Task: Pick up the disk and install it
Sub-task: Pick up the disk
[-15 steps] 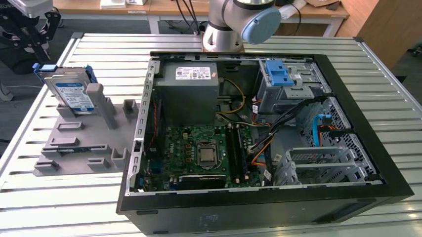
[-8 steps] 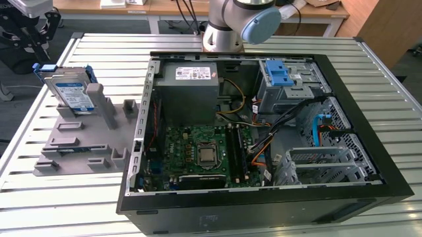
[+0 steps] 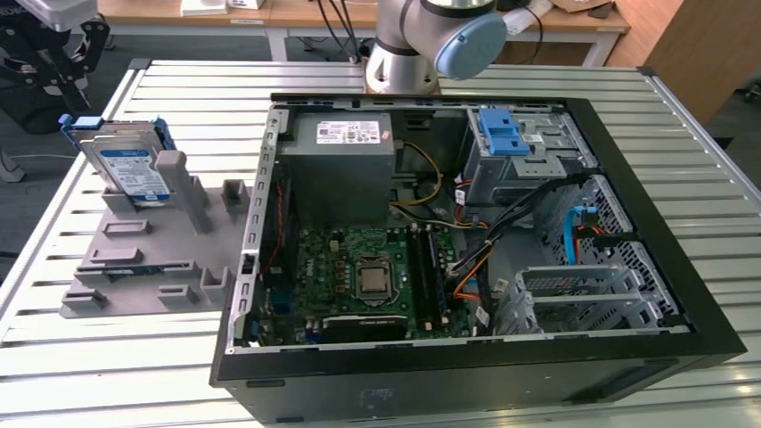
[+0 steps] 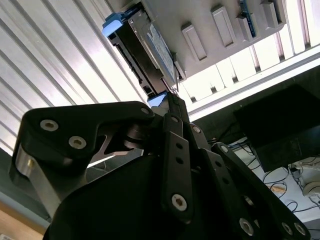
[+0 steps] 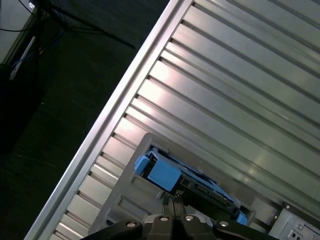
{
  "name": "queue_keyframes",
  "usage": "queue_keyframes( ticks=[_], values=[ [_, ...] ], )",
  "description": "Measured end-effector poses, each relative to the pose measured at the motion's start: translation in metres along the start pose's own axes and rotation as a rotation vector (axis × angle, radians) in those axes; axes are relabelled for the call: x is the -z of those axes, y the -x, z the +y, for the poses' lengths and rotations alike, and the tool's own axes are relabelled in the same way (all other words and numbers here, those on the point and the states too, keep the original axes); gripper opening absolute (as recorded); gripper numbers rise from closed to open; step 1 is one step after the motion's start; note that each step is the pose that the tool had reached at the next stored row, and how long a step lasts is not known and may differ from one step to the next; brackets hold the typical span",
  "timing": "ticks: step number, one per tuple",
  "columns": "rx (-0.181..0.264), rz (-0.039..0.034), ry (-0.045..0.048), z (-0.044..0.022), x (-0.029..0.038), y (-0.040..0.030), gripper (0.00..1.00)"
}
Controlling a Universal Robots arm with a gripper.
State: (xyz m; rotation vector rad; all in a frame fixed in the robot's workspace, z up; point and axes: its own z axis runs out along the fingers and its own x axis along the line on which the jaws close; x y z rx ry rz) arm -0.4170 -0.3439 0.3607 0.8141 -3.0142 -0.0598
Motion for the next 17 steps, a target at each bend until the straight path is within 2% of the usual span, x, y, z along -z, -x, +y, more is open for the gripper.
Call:
queue_keyframes(
  ticks=[17],
  values=[
    [0.084, 0.0035, -0.0006, 0.0, 0.0, 0.0, 0.11]
  ],
)
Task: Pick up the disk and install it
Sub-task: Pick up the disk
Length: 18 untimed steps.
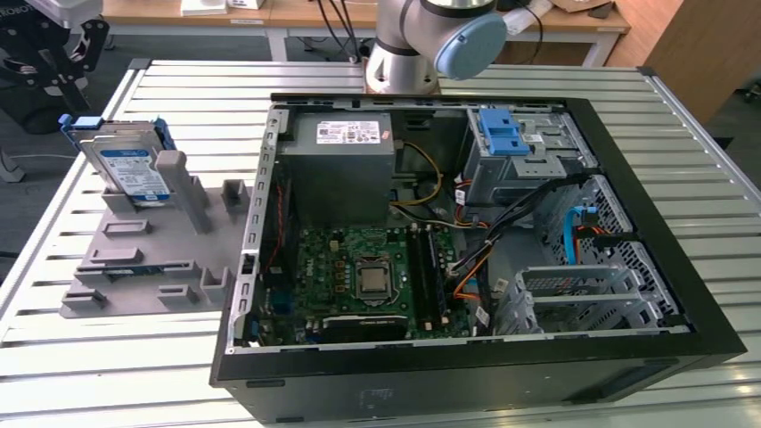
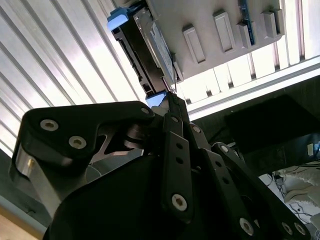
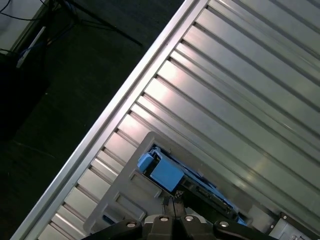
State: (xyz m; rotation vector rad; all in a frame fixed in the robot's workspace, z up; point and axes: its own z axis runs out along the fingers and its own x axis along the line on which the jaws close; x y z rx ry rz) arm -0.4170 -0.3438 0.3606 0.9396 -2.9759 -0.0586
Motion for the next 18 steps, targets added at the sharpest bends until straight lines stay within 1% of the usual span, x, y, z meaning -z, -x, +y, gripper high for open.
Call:
queue_keyframes(
  ticks=[14, 18],
  values=[
    [0.073, 0.0035, -0.0011, 0.0004, 0.0, 0.0003, 0.11],
    [0.076, 0.0036, -0.0012, 0.0004, 0.0, 0.0003, 0.11]
  ],
)
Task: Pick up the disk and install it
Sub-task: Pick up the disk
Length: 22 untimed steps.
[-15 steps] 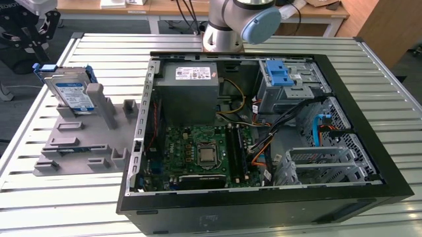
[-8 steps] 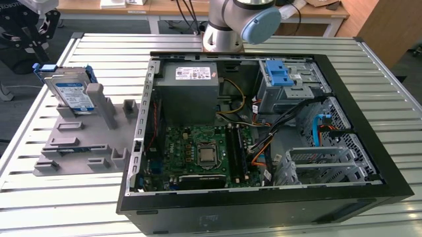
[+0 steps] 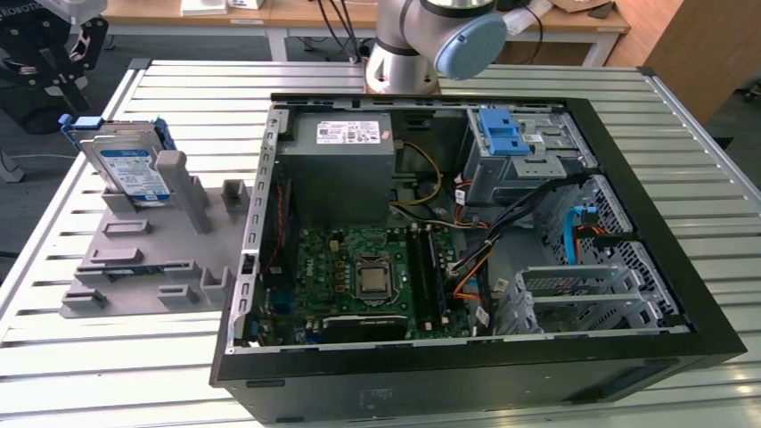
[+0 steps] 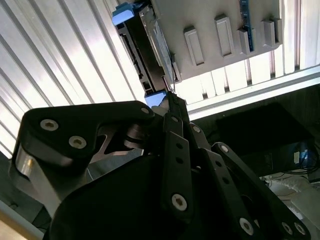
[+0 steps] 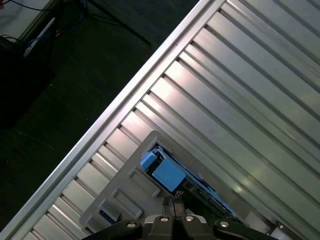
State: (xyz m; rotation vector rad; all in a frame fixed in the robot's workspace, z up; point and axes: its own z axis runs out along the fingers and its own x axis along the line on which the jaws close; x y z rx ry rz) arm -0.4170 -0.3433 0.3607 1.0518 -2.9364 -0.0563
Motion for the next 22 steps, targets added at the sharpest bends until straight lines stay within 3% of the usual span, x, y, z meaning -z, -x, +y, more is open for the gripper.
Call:
queue_keyframes(
  ticks=[13, 22],
  values=[
    [0.001, 0.0001, 0.0, 0.0, 0.0, 0.0, 0.11],
    [0.039, 0.0016, -0.0003, 0.0, 0.0, 0.0, 0.11]
  ],
)
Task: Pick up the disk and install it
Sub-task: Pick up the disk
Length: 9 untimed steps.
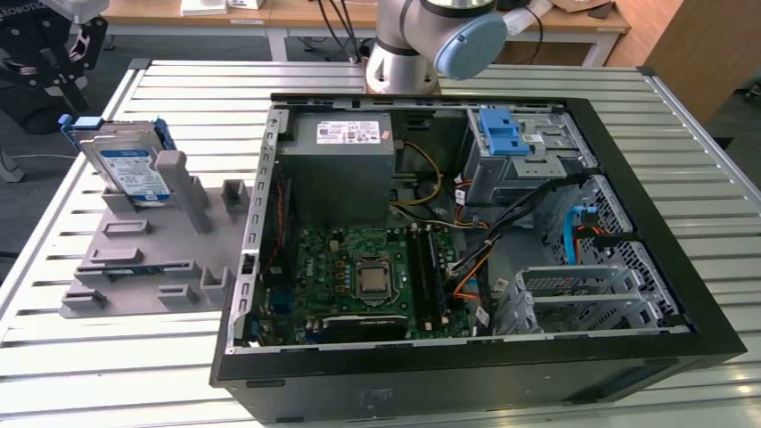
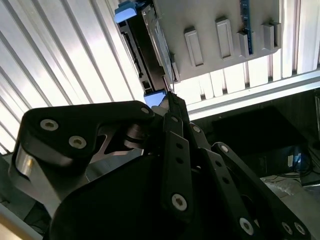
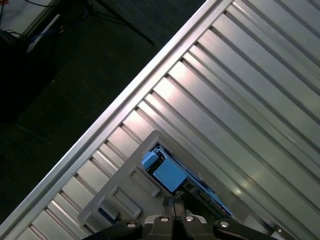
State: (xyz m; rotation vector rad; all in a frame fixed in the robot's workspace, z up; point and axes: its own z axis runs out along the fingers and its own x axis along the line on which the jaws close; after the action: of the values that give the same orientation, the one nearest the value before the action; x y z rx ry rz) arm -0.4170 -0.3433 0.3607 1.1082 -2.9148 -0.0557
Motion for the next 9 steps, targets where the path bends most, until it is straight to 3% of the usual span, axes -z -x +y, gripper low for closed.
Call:
queue_keyframes(
  ticks=[9],
  values=[
    [0.068, 0.0028, -0.0006, 0.0, 0.0, 0.0, 0.11]
  ],
)
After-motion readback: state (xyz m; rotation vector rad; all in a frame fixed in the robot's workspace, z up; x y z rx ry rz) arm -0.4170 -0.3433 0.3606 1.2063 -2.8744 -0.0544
